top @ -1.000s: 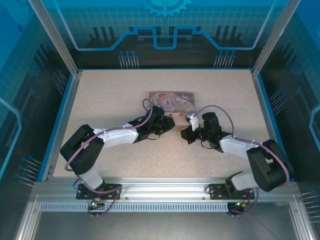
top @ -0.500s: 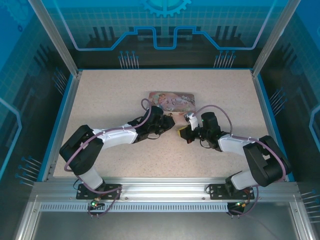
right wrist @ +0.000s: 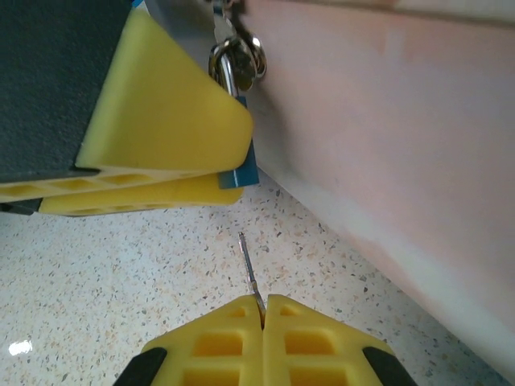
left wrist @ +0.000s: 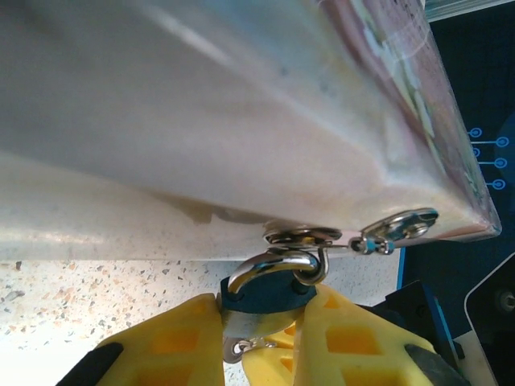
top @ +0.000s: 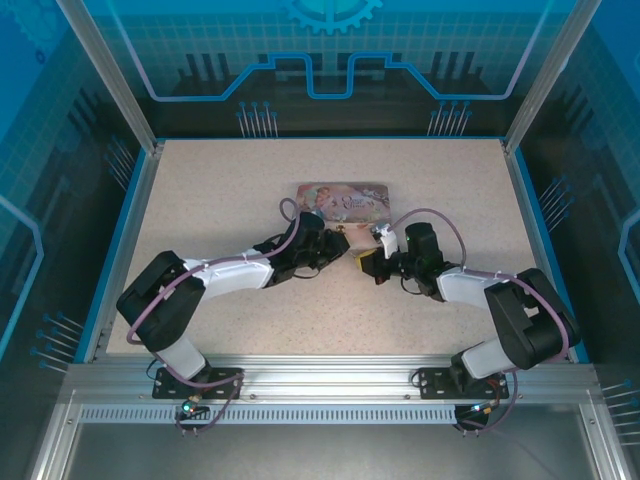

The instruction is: Unlock a padlock with a key

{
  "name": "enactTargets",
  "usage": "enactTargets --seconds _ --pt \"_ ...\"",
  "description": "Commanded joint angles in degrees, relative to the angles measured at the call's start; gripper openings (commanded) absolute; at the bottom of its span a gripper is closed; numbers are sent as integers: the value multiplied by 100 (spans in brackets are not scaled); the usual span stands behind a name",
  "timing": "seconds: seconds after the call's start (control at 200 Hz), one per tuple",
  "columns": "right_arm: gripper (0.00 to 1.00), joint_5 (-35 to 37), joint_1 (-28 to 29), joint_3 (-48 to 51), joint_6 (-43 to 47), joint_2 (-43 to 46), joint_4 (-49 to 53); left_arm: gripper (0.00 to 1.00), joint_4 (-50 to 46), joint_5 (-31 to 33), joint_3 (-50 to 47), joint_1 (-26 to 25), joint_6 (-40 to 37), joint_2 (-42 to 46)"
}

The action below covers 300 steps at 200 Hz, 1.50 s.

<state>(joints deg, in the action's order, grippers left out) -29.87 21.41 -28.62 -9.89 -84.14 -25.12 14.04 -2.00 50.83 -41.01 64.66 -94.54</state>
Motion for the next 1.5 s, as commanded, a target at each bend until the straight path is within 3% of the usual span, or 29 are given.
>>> enactTargets --seconds 0.0,0.57,1.496 --pt "0 -54 -88 45 162 104 -80 2 478 -282 -27 37 317 202" --pt "0 -129 -85 -46 163 337 -81 0 621 -433 -97 60 519 199" --pt "0 118 170 -327 64 -172 -213 0 758 -446 -161 34 574 147"
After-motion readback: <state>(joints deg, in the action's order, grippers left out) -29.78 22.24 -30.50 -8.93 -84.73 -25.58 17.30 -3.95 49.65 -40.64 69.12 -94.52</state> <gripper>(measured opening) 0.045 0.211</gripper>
